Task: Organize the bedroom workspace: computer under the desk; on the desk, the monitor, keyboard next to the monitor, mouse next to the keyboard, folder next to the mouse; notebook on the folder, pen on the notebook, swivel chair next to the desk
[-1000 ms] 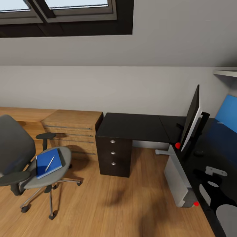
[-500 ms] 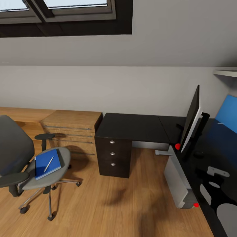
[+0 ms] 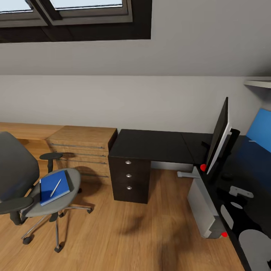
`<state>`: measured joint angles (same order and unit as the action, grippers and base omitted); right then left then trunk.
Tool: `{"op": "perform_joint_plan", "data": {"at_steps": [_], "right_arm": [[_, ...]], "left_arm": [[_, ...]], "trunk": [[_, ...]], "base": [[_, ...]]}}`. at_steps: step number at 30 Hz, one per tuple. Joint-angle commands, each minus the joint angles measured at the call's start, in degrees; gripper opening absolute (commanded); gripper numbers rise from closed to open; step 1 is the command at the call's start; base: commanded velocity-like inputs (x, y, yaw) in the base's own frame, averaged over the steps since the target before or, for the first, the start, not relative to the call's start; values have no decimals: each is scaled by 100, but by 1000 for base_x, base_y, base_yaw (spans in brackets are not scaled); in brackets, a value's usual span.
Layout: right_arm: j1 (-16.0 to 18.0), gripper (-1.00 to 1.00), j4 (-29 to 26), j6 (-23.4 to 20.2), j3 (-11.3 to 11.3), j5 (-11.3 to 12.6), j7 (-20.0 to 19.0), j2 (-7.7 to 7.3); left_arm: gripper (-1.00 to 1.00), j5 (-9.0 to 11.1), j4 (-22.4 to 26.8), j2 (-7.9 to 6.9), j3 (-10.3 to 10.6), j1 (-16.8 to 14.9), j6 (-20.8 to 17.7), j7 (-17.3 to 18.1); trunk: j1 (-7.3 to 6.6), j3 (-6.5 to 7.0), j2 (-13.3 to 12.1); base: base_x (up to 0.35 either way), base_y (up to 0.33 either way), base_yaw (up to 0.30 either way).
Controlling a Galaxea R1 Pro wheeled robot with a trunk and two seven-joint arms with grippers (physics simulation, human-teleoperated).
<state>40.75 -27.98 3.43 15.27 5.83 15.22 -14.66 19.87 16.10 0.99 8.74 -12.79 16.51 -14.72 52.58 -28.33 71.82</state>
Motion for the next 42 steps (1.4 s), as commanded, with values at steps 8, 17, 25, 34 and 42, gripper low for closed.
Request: {"op": "perform_joint_plan", "data": {"at_steps": [8,17,25,34,42], "right_arm": [[3,100,-8,33,-9,58,25,39],[3,100,8,28,-15,64,25,87],[3,100,26,34,-15,59,25,154],[3,100,44,35,-20,41,24,240],[3,100,46,45,-33,14,20,365]], "left_arm": [[100,34,-3,-3,49,-2,19,-40],[100,34,-2,-9,49,-4,19,-40],[100,34,-1,-10,45,-3,19,-40],[100,34,-4,-11,41,-2,19,-40],[100,34,-8,-11,40,-4,19,-40]], "trunk": [[0,-6,3],[0,-1,3],[0,10,3],[0,12,3],[0,12,3]], "base": [[0,0,0],[0,0,-106],[0,0,-241],[0,0,-205],[0,0,-21]]}}
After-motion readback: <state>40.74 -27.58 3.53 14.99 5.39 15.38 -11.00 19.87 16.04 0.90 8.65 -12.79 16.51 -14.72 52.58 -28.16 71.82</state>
